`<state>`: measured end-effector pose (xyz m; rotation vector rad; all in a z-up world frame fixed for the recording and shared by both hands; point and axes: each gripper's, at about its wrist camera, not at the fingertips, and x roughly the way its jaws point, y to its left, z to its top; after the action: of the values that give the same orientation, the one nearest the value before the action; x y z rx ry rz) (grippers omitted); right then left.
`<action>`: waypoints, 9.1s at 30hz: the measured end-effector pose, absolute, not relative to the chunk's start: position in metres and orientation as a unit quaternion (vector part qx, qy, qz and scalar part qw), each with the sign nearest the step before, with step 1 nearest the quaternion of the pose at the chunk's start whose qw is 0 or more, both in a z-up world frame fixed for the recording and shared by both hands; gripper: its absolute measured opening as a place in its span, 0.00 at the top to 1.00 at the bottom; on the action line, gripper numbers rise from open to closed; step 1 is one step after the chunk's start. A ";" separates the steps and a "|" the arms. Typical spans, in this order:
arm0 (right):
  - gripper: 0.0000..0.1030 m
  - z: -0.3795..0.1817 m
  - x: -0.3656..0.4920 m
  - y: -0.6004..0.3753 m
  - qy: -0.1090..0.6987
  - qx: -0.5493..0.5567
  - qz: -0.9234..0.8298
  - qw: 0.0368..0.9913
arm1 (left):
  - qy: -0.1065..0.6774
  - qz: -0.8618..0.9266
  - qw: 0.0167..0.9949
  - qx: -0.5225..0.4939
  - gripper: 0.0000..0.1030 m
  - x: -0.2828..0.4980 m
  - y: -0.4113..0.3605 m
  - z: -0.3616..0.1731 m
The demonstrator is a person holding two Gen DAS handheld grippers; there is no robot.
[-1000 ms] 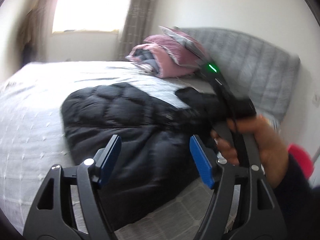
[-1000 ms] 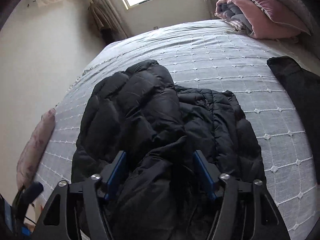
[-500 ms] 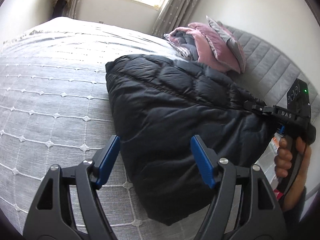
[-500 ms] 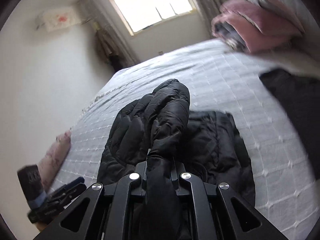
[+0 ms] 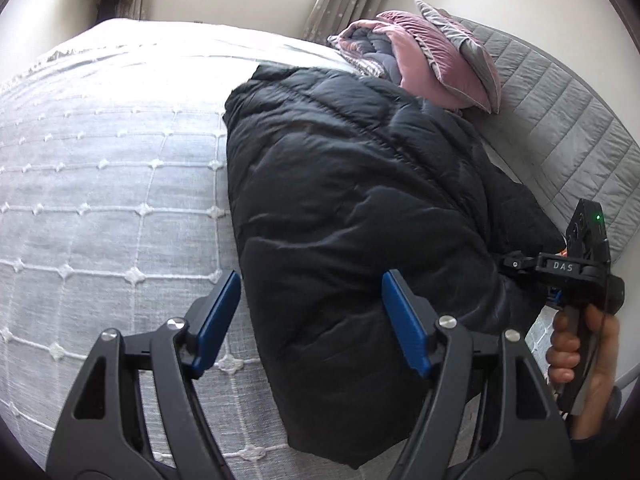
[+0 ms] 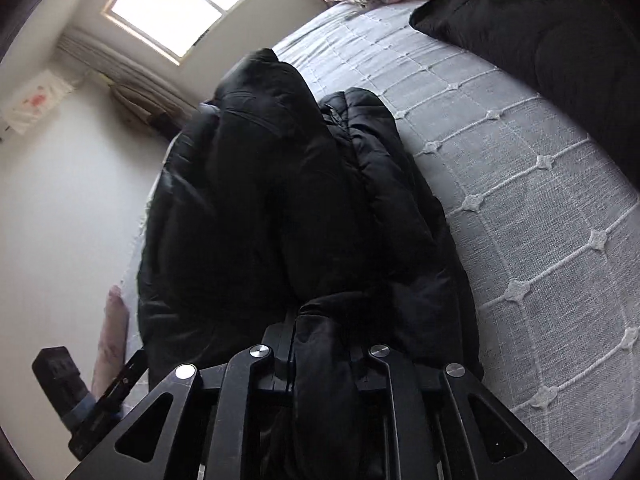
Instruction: Fold large clothes
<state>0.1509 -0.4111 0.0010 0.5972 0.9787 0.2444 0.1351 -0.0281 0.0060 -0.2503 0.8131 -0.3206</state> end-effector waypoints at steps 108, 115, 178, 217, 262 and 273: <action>0.26 0.043 0.151 -0.438 0.392 0.172 0.069 0.901 | 0.444 -0.132 0.866 -0.189 0.19 0.168 -0.039 0.026; 0.24 0.016 0.157 -0.467 0.423 0.284 0.082 0.857 | 0.471 -0.136 0.844 -0.217 0.19 0.158 -0.045 0.008; 0.52 -0.062 0.122 -0.455 0.468 0.401 0.102 0.781 | 0.513 -0.105 0.819 -0.237 0.16 0.131 -0.085 -0.018; 0.74 -0.004 0.115 -0.377 0.394 0.149 0.056 0.905 | 0.466 -0.095 0.850 -0.227 0.66 0.135 -0.092 0.005; 0.84 0.154 0.047 -0.204 0.209 -0.030 0.170 0.962 | 0.309 -0.114 0.920 -0.211 0.74 0.079 0.072 0.178; 0.84 0.198 0.089 -0.076 0.254 -0.061 0.265 0.928 | 0.307 -0.065 0.927 -0.205 0.74 0.086 0.177 0.203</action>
<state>0.0885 -0.0755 0.1978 -0.1246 0.5214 0.5436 0.0862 0.1773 0.2027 -0.4201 0.6290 -0.1324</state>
